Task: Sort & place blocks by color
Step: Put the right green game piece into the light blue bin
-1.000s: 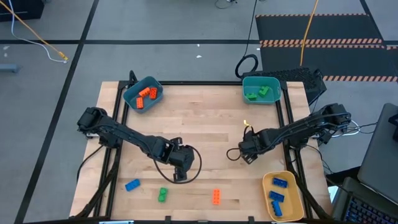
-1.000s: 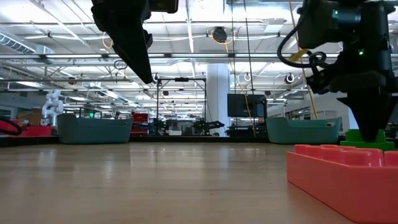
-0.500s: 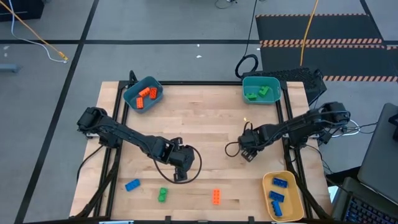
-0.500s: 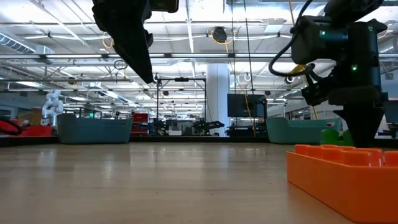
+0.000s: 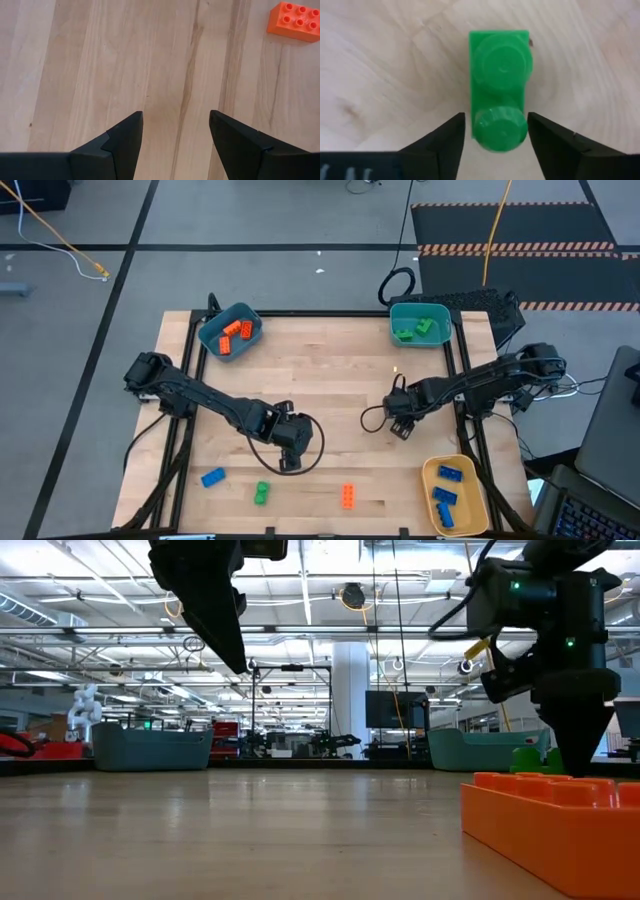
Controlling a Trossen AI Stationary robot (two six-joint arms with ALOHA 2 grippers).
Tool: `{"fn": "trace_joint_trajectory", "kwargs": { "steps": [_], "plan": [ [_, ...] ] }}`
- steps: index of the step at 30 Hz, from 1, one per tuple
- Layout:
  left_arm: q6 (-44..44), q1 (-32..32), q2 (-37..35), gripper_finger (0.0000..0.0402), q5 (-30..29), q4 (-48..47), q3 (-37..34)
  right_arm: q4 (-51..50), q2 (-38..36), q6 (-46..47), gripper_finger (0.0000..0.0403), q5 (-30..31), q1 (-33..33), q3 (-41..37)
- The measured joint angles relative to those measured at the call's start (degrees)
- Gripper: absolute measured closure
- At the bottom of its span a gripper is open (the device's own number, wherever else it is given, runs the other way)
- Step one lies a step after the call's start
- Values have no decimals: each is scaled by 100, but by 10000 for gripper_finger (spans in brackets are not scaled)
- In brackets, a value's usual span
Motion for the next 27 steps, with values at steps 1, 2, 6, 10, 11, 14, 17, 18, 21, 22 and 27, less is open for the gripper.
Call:
{"fn": "trace_joint_trajectory", "kwargs": {
  "steps": [1,2,6,10,11,14,17,18,21,22,27],
  "plan": [
    [0,0,0,170,1,0,-1,25,-52,0,183,0,0,0],
    [0,0,0,170,0,0,0,65,-92,2,173,2,0,2],
    [0,0,0,170,1,0,1,210,-184,10,144,199,0,2],
    [-17,0,0,170,2,0,1,269,-171,-155,137,359,0,2],
    [-14,0,0,170,2,0,1,268,-158,-176,139,444,0,2],
    [0,0,0,170,-4,0,1,273,-147,-266,156,605,0,1],
    [1,0,0,170,-92,0,0,265,-147,-401,190,641,0,2],
    [2,0,0,170,-144,0,1,267,-147,-448,204,643,0,0],
    [-8,0,0,170,-260,0,1,326,-147,-564,257,625,0,-49],
    [-18,0,0,170,-260,1,1,341,-158,-611,274,625,0,-73],
    [-17,0,0,170,-262,2,1,309,-174,-912,292,650,-18,-140]
  ]
}}
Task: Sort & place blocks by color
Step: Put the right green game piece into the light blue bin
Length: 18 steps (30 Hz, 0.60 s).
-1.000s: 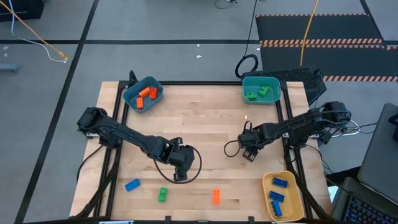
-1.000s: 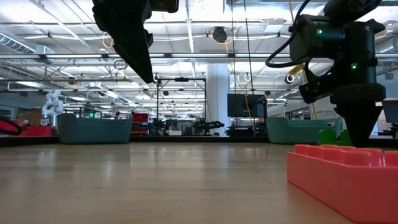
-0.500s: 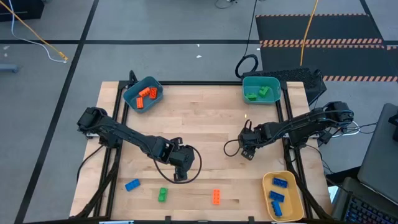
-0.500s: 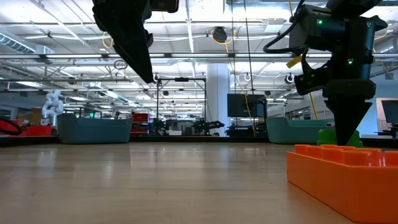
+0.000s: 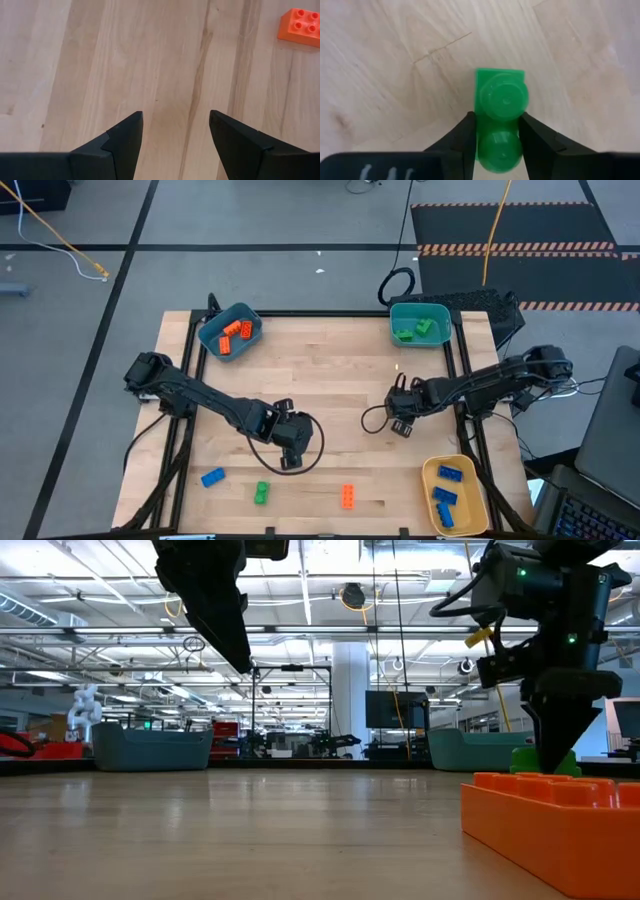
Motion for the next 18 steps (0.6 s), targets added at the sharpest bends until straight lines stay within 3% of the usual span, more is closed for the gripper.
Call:
{"fn": "trace_joint_trajectory", "kwargs": {
  "steps": [8,18],
  "plan": [
    [9,17,0,170,-42,31,0,-86,-346,-697,333,683,-529,282],
    [154,22,0,170,-216,162,0,-431,-744,-1581,333,1745,-1866,1011]
  ]
}}
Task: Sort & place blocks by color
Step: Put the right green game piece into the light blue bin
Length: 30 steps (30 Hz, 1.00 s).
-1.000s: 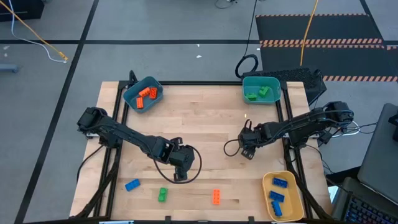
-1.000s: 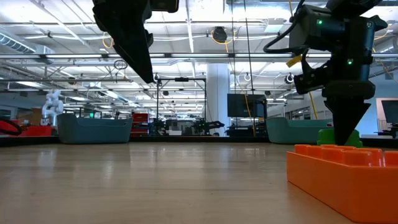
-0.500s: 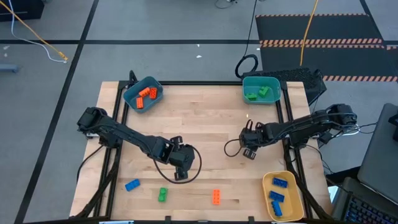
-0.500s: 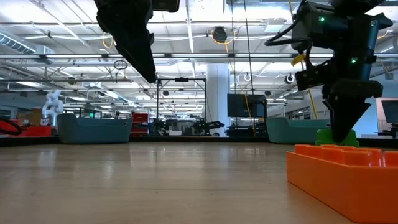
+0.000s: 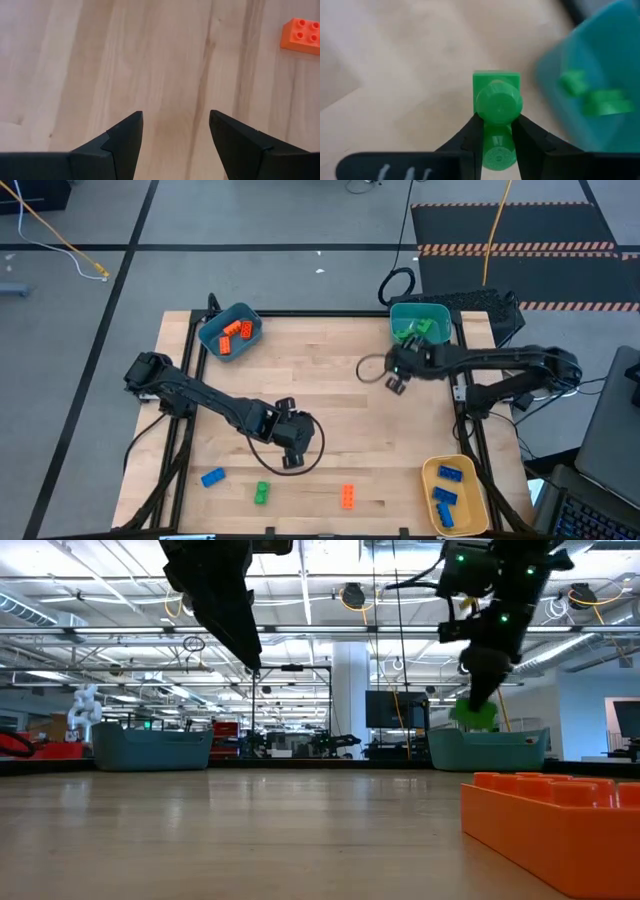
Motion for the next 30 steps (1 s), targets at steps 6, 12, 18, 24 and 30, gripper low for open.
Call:
{"fn": "trace_joint_trajectory", "kwargs": {
  "steps": [6,12,18,24,30],
  "plan": [
    [17,0,0,170,-105,25,0,158,-73,-772,333,662,-772,532],
    [34,0,0,170,-336,210,-2,573,-51,-1495,333,713,-1669,596],
    [138,0,0,170,-411,218,0,753,58,-1853,333,427,-2519,594],
    [137,0,0,170,-411,210,0,1195,63,-2022,327,-60,-3086,594],
    [141,0,0,170,-393,183,0,1182,63,-2008,322,-164,-3348,592]
  ]
}}
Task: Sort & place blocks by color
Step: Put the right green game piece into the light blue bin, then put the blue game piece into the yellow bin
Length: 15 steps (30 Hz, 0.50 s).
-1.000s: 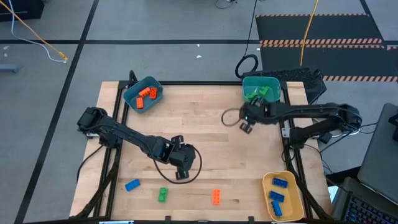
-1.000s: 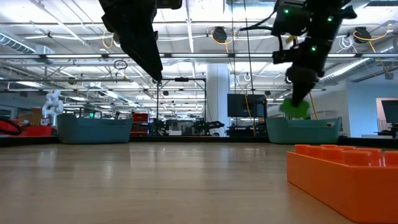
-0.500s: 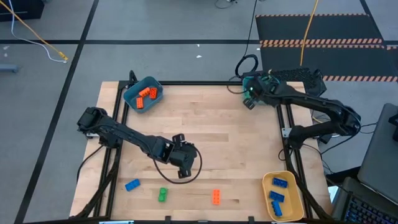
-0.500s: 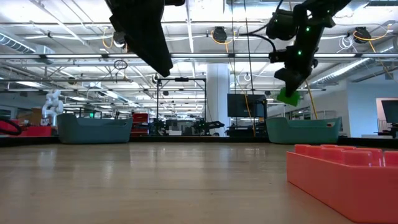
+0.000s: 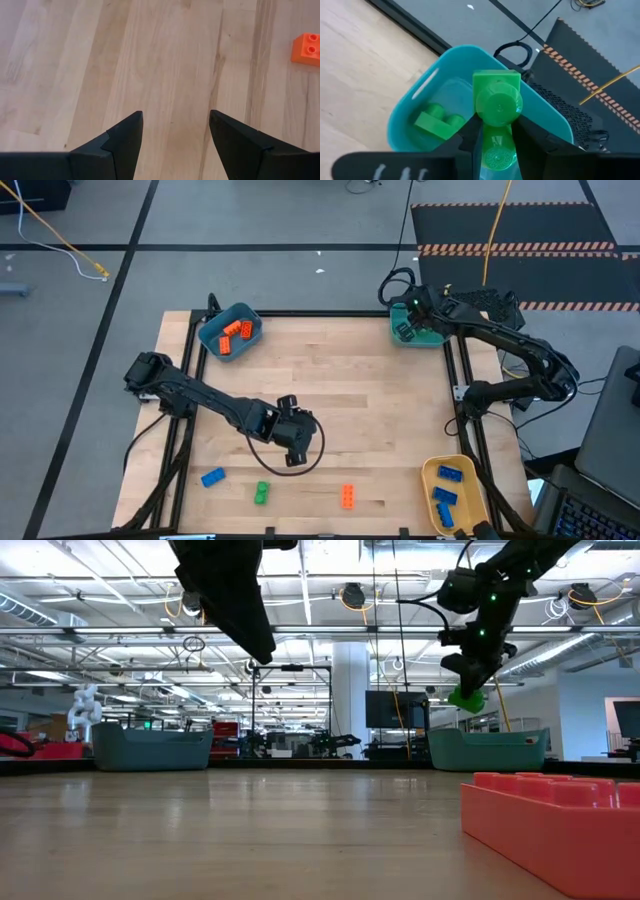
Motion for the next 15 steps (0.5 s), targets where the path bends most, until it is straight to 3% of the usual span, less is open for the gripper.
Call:
{"fn": "trace_joint_trajectory", "kwargs": {
  "steps": [5,15],
  "plan": [
    [-8,0,0,170,8,-11,0,75,0,-103,302,-6,-12,0],
    [-13,0,0,170,10,-10,-1,251,0,35,182,2,-12,0]
  ]
}}
